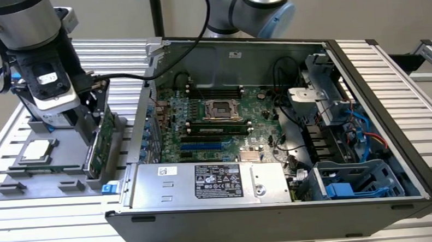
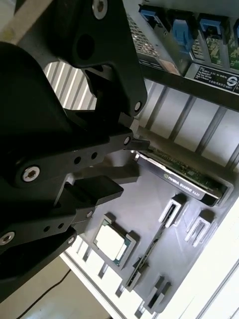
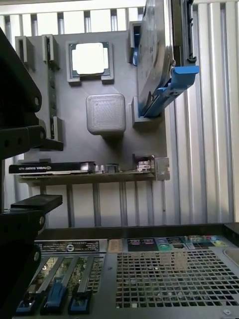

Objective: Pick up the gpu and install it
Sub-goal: 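Pick up the gpu and move the gpu toward the slot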

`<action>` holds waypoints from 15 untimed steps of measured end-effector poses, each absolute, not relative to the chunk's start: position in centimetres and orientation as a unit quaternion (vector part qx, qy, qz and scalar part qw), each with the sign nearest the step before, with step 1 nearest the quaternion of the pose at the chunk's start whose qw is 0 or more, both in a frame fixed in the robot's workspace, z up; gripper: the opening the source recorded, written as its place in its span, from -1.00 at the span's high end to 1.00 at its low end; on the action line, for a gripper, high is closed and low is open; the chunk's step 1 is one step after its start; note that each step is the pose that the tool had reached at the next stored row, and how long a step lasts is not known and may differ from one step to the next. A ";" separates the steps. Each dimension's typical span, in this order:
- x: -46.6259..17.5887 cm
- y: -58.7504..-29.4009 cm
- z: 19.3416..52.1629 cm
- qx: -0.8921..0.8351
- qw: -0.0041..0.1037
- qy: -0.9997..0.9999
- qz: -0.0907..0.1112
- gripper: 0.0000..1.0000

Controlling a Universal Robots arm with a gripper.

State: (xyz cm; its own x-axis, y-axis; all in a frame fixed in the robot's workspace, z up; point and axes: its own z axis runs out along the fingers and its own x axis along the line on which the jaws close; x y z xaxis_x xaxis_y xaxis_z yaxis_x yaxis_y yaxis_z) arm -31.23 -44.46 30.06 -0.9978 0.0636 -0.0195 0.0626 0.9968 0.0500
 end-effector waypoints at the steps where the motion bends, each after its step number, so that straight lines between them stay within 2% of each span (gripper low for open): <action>1: -31.2 -44.4 29.9 0.032 0.011 0.999 0.025 -1.00; 15: -31.2 -43.6 27.9 0.030 0.010 0.999 0.025 -1.00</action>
